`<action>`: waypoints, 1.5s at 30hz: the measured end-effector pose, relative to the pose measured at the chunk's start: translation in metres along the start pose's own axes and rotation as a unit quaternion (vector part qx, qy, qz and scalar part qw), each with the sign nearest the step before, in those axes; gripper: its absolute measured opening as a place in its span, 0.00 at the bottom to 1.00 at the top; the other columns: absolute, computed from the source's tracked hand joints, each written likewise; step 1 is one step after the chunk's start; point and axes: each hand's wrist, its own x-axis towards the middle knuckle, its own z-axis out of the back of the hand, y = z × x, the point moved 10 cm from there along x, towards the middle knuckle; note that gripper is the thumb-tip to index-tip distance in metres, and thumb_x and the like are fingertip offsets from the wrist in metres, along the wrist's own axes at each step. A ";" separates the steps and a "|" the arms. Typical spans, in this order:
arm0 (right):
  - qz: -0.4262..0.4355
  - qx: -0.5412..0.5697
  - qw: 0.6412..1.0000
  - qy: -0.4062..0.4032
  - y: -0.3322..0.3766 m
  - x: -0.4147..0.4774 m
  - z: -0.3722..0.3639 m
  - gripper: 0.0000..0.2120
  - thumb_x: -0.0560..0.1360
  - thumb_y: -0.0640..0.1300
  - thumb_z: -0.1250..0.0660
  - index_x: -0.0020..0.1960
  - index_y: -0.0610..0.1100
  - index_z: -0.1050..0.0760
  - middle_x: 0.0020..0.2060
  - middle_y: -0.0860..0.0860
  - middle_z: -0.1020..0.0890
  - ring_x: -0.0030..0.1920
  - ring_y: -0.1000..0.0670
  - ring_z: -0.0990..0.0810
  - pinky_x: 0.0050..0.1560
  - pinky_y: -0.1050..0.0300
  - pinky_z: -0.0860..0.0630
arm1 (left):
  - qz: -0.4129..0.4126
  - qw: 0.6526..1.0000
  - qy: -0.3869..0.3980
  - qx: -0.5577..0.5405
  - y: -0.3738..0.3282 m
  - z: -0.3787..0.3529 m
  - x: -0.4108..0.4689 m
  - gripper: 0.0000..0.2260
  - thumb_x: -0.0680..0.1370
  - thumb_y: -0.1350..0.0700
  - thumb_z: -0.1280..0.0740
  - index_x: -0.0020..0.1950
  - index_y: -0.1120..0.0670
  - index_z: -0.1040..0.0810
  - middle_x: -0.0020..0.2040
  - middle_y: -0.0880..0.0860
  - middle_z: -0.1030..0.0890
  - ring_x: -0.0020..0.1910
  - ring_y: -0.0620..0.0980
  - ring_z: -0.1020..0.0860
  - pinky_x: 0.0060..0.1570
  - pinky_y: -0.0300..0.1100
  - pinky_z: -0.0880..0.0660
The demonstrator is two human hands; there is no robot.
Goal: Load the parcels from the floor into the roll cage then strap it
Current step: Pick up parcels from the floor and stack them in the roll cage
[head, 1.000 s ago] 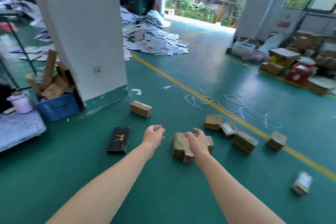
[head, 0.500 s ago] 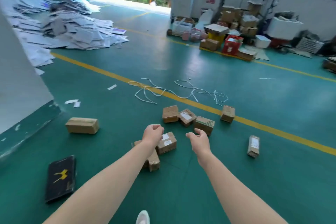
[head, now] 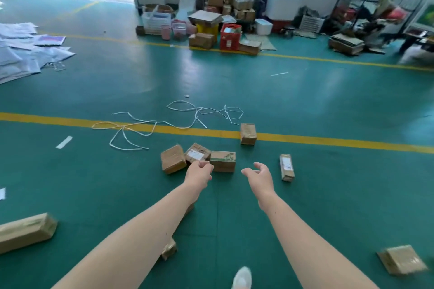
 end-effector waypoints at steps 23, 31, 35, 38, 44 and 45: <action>-0.050 -0.070 0.991 0.098 0.127 0.375 0.027 0.27 0.79 0.44 0.34 0.76 0.46 0.37 0.63 0.47 0.26 0.57 0.49 0.27 0.57 0.52 0.30 | 0.115 0.992 -0.044 -0.020 -0.121 -0.149 0.297 0.14 0.82 0.55 0.41 0.68 0.53 0.29 0.55 0.51 0.23 0.59 0.53 0.23 0.43 0.41 0.27; -0.067 -0.114 0.983 0.124 0.181 0.505 -0.012 0.25 0.78 0.45 0.33 0.74 0.45 0.34 0.65 0.48 0.26 0.58 0.49 0.27 0.64 0.48 0.26 | 0.147 0.987 -0.052 -0.048 -0.166 -0.165 0.441 0.14 0.80 0.56 0.40 0.66 0.54 0.28 0.51 0.54 0.22 0.44 0.50 0.25 0.39 0.42 0.26; -0.060 -0.156 0.972 0.163 0.219 0.558 -0.038 0.25 0.79 0.46 0.33 0.74 0.46 0.34 0.69 0.49 0.28 0.62 0.49 0.28 0.65 0.48 0.28 | 0.136 0.987 -0.076 -0.047 -0.207 -0.160 0.499 0.15 0.81 0.56 0.40 0.69 0.54 0.29 0.50 0.52 0.23 0.48 0.50 0.24 0.43 0.44 0.25; -0.048 -0.182 0.964 0.190 0.247 0.589 -0.062 0.24 0.78 0.47 0.33 0.73 0.46 0.33 0.69 0.48 0.27 0.61 0.49 0.28 0.63 0.50 0.28 | 0.122 0.987 -0.096 -0.048 -0.233 -0.148 0.531 0.16 0.82 0.56 0.40 0.70 0.55 0.30 0.47 0.51 0.24 0.43 0.47 0.25 0.39 0.42 0.27; -0.021 -0.253 0.930 0.267 0.285 0.648 -0.120 0.25 0.78 0.46 0.33 0.74 0.44 0.34 0.66 0.47 0.26 0.58 0.50 0.27 0.55 0.56 0.32 | 0.167 0.961 -0.179 -0.126 -0.233 -0.116 0.578 0.14 0.81 0.56 0.39 0.67 0.54 0.29 0.45 0.51 0.23 0.45 0.50 0.23 0.48 0.46 0.25; -0.016 -0.272 0.919 0.285 0.288 0.657 -0.133 0.26 0.78 0.46 0.33 0.74 0.44 0.34 0.66 0.46 0.27 0.59 0.49 0.27 0.55 0.56 0.32 | 0.180 0.954 -0.194 -0.143 -0.227 -0.112 0.583 0.15 0.81 0.55 0.38 0.67 0.54 0.28 0.46 0.51 0.22 0.47 0.52 0.22 0.51 0.47 0.25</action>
